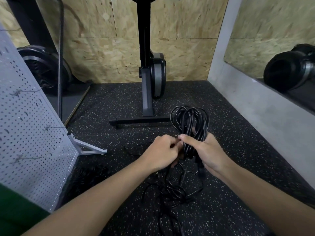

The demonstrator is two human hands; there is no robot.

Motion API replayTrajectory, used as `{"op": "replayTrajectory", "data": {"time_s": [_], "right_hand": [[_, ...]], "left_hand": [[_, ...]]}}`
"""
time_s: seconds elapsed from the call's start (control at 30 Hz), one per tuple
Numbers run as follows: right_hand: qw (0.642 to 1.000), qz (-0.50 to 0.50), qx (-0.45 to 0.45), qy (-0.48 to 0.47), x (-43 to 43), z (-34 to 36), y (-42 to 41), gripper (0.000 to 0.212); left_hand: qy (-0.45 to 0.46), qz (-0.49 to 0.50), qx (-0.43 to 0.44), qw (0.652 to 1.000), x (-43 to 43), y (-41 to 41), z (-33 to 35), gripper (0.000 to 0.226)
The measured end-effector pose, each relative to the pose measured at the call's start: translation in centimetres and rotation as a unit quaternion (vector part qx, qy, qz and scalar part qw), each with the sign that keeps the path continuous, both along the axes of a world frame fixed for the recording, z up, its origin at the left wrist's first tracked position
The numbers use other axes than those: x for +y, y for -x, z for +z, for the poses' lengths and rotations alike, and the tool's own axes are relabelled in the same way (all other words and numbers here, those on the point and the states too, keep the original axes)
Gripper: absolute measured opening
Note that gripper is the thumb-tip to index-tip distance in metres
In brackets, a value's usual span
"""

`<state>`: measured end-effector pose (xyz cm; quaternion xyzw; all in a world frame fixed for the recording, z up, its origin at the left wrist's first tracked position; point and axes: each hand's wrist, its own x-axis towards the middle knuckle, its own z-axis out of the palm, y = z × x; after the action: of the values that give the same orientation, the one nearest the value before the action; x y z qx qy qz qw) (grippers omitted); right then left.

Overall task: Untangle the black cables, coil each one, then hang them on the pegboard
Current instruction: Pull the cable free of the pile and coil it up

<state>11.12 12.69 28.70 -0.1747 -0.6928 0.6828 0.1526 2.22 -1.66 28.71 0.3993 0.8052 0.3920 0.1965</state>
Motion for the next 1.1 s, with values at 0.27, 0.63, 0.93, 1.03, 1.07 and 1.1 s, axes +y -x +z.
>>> {"op": "replayTrajectory", "data": {"time_s": [0.27, 0.63, 0.93, 1.03, 1.07, 1.1], "right_hand": [[0.983, -0.054, 0.029, 0.172, 0.0, 2.5, -0.4, 0.029], [0.945, -0.157, -0.038, -0.283, 4.6, 2.9, -1.4, 0.007], [0.899, -0.05, -0.184, -0.395, 5.1, 1.0, -1.2, 0.018], [0.91, -0.052, -0.179, -0.371, 5.3, 1.0, -1.1, 0.015], [0.912, -0.052, -0.178, -0.366, 5.3, 1.0, -1.1, 0.015], [0.914, -0.052, -0.178, -0.361, 5.2, 1.0, -1.1, 0.014]], "left_hand": [[0.092, -0.143, -0.117, 0.978, -1.1, 2.9, -4.9, 0.016], [0.072, -0.043, 0.034, 0.996, -0.8, 3.3, -6.1, 0.024], [-0.035, -0.052, 0.076, 0.995, -0.6, 1.7, -0.3, 0.026], [-0.026, -0.048, 0.066, 0.996, -1.0, 2.4, -0.3, 0.026], [-0.005, -0.049, 0.058, 0.997, -1.4, 2.6, -0.4, 0.026], [0.002, -0.052, 0.056, 0.997, -1.7, 2.7, -0.3, 0.026]]}}
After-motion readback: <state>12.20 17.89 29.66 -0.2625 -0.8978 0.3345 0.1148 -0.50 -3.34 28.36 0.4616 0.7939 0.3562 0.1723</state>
